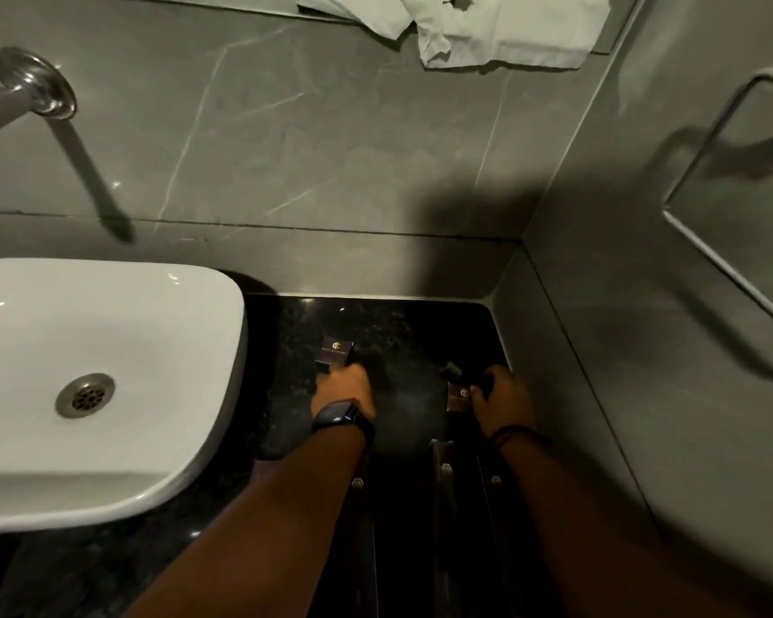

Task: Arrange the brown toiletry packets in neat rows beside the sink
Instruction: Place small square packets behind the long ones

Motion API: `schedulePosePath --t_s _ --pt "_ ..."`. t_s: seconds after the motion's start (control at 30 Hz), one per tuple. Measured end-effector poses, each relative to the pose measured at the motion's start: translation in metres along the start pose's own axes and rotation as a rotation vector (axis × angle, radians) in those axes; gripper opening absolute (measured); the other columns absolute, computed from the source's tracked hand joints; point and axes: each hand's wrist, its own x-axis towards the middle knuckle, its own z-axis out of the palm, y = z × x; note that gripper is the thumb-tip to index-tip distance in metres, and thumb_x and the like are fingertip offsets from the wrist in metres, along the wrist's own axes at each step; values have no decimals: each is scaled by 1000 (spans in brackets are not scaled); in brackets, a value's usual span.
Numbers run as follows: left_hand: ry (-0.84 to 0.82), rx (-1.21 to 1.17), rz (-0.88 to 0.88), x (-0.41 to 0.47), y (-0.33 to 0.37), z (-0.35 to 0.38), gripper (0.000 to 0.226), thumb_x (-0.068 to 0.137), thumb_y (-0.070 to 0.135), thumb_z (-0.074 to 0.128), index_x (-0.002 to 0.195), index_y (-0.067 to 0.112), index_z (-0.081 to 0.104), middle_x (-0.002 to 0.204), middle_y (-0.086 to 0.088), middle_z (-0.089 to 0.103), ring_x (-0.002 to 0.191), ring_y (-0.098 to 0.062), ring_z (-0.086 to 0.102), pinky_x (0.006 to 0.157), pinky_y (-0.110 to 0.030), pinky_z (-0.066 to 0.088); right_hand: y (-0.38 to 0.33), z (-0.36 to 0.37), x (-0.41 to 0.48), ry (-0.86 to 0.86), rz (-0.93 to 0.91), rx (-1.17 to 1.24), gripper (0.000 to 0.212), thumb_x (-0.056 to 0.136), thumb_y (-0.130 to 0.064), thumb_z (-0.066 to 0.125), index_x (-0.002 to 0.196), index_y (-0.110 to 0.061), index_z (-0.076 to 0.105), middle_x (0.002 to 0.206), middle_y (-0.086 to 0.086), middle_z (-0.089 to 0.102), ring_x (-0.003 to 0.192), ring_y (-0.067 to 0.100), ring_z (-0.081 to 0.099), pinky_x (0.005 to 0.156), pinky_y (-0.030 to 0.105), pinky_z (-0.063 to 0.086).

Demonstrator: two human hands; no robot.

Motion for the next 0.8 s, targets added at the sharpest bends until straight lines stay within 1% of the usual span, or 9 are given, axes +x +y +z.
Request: schedulePosePath --t_s 0.1,0.2,0.27,0.37,0.47,0.57,0.63,0.7,0.8 --pt "-27 94 -31 29 -7 5 39 95 19 55 133 12 49 137 -15 47 123 -37 47 98 -46 47 -18 8 31 -94 -14 -98 48 84 -27 65 128 -11 52 126 22 56 116 39 55 99 46 49" --pt "-73 100 -48 46 -12 10 35 96 18 54 130 11 52 133 -16 53 121 -37 53 96 -46 48 -29 23 53 -201 11 -142 61 82 -29 68 136 -14 44 132 24 51 120 41 52 102 44 46" --pt "-89 82 -17 50 -13 13 30 96 16 55 124 6 56 128 -19 59 117 -38 59 95 -44 50 -33 32 62 -226 17 -131 50 84 -22 66 130 -11 51 131 23 53 119 39 54 100 41 46" --pt "-91 47 29 54 -13 14 27 96 16 56 119 2 59 124 -22 61 113 -39 61 93 -43 51 -42 43 72 -198 25 -125 27 87 -13 61 113 -5 62 124 22 58 112 36 58 95 37 48" --pt "-64 21 47 56 -12 16 27 95 21 58 117 4 61 122 -21 63 111 -38 62 91 -43 52 -58 54 76 -187 -20 -127 31 85 -10 63 115 -6 63 123 25 57 112 40 59 96 39 49" --pt "-28 -25 87 56 -9 19 26 92 25 60 112 10 66 115 -18 67 107 -36 64 89 -41 53 -80 66 73 -176 -100 -107 31 84 -11 63 116 -9 62 122 27 56 111 42 58 96 37 49" --pt "-41 -83 114 55 -4 19 25 88 25 62 109 11 69 111 -16 70 104 -35 65 85 -39 55 -92 69 71 -179 -153 -88 30 84 -15 63 114 -10 62 120 25 57 110 41 58 94 37 49" --pt "-51 -149 116 52 3 17 24 86 23 65 108 12 68 109 -15 71 102 -36 66 82 -38 55 -96 60 71 -152 -177 -77 29 85 -18 62 113 -11 62 121 23 57 110 41 57 94 37 49" --pt "-10 -258 103 47 14 12 28 85 19 66 113 15 66 111 -16 70 104 -37 65 84 -37 54 -86 32 74 -114 -161 -90 31 86 -17 63 115 -7 63 124 23 57 112 39 58 96 37 48"
